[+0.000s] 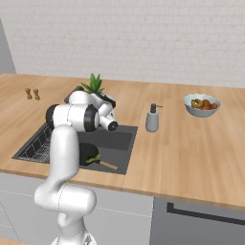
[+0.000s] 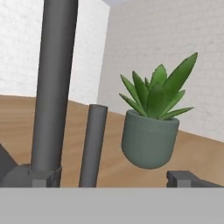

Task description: Pick the pan and sponge and place them into the sink. Then turn on the water.

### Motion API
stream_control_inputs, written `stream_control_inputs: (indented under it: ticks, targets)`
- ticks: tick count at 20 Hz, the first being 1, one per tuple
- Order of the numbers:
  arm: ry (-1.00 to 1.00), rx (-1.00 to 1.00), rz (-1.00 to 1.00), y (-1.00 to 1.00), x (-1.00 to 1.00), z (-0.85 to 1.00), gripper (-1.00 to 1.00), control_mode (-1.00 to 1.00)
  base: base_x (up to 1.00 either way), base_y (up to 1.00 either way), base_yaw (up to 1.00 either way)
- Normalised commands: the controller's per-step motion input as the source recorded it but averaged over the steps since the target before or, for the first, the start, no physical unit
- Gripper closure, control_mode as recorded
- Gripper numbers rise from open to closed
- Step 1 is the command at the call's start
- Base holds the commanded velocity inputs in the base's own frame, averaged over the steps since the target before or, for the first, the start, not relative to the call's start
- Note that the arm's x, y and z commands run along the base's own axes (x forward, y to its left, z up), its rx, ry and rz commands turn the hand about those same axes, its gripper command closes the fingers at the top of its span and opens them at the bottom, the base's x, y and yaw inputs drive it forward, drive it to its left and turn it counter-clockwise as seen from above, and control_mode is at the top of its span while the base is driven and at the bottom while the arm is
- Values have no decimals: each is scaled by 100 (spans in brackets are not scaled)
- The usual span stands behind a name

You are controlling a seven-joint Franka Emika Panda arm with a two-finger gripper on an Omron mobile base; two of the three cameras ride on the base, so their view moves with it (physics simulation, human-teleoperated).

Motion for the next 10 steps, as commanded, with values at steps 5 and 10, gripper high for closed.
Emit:
stream_control_inputs:
  ticks: [5, 10]
  targets:
    - [0, 2, 0, 14, 33, -8, -100, -100, 0, 0, 0]
    - [0, 3, 0, 5, 26, -3, -100, -100, 0, 0, 0]
